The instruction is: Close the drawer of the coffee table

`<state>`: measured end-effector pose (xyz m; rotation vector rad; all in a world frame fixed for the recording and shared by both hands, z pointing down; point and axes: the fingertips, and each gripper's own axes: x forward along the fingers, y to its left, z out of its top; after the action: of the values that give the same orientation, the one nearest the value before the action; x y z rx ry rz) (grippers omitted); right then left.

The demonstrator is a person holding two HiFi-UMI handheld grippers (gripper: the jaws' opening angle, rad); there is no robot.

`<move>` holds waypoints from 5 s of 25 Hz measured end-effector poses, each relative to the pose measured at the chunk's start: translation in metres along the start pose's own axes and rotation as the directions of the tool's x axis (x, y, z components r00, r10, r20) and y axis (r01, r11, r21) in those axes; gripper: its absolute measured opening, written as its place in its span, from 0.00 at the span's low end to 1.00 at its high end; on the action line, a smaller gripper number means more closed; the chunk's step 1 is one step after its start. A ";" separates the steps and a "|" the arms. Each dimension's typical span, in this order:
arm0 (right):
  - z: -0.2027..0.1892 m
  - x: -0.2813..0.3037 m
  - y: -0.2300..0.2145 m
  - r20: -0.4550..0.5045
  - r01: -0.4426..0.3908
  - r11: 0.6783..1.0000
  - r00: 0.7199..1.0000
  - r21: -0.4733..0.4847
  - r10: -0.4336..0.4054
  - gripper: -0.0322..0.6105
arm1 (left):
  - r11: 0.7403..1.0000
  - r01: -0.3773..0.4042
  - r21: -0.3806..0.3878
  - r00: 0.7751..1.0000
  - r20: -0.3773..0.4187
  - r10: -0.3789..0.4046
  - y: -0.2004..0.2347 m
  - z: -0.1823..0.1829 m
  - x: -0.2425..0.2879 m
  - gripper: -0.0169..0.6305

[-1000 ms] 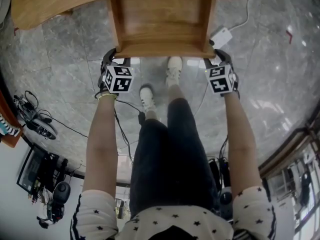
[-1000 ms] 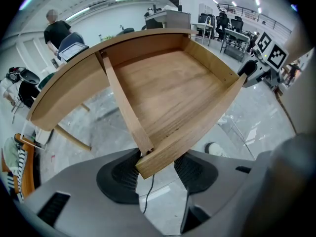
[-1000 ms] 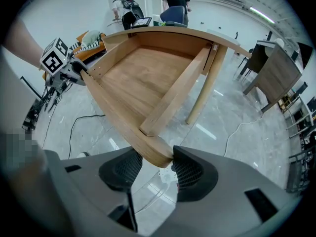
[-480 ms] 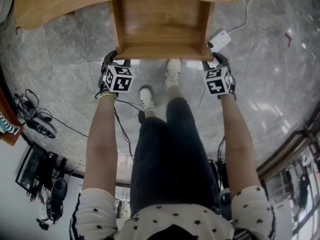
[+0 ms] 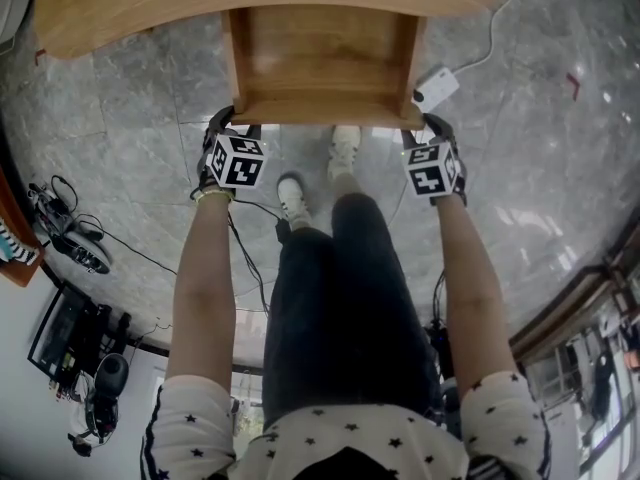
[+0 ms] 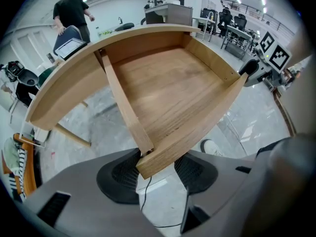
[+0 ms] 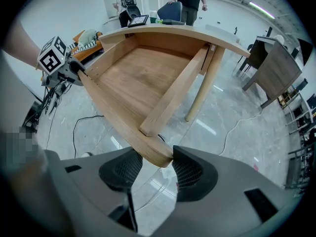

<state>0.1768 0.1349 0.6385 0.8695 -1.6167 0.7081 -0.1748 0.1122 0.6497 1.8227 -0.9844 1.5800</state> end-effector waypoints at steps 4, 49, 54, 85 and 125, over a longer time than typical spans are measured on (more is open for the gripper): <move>0.001 -0.005 0.000 0.000 -0.002 1.000 1.000 0.012 0.002 0.37 | 1.000 0.006 -0.002 1.000 -0.007 -0.007 0.000 0.001 -0.005 0.36; 0.012 -0.027 0.001 0.003 -0.012 0.999 1.000 0.044 0.012 0.37 | 0.999 0.039 0.015 0.999 0.021 -0.039 0.009 0.009 -0.028 0.36; 0.017 -0.027 -0.004 0.010 -0.012 0.999 1.000 0.041 0.012 0.37 | 0.999 0.035 0.016 0.999 0.034 -0.036 0.012 0.015 -0.027 0.36; 0.038 -0.027 -0.018 0.031 0.003 0.999 0.999 0.051 -0.004 0.37 | 0.999 0.022 0.027 0.998 0.061 -0.024 0.028 0.039 -0.027 0.36; 0.073 -0.024 -0.043 0.076 0.029 0.999 0.997 0.041 -0.032 0.37 | 0.999 0.006 0.032 0.995 0.101 -0.009 0.052 0.074 -0.022 0.36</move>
<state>0.1759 0.0561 0.6002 0.9579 -1.6583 0.6949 -0.1740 0.0272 0.6116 1.9427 -1.0010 1.5196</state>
